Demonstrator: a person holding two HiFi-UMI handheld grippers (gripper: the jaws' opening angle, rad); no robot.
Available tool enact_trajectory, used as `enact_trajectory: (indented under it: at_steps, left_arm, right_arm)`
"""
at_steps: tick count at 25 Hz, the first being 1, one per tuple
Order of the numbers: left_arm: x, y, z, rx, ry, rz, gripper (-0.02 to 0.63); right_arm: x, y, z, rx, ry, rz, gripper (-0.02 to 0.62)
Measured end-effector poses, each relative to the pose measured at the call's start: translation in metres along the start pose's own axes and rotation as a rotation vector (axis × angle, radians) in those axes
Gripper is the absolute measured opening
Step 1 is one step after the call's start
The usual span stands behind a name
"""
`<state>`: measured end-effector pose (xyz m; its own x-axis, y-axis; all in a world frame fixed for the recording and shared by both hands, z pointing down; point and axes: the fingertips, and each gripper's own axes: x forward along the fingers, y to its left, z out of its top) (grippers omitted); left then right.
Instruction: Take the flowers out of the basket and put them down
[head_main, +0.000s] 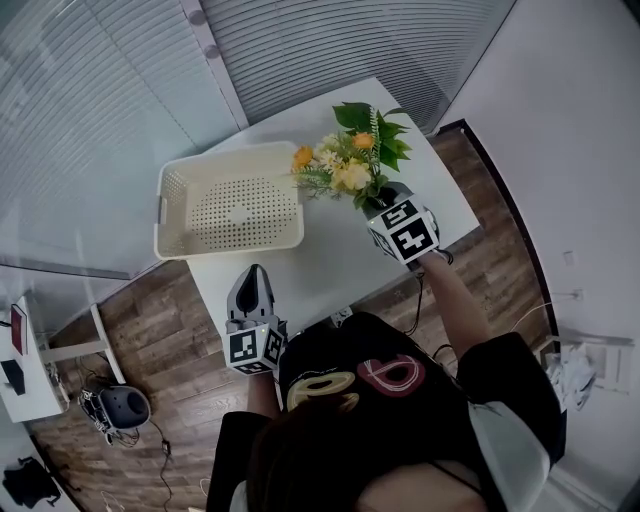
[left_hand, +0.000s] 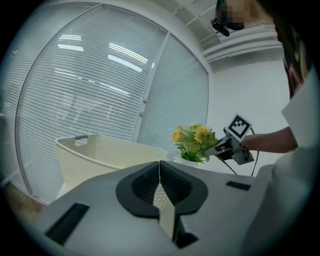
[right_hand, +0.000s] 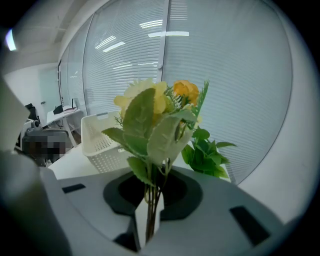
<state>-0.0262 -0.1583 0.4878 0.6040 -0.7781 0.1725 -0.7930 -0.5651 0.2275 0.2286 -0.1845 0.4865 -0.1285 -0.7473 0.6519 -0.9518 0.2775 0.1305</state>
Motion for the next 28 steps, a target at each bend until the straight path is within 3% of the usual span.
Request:
enact_trajectory:
  at_steps: [28]
  left_arm:
    - [-0.014, 0.015, 0.000, 0.024, 0.023, 0.121, 0.018]
  right_arm:
    - [0.070, 0.000, -0.102, 0.099, 0.202, 0.029, 0.054]
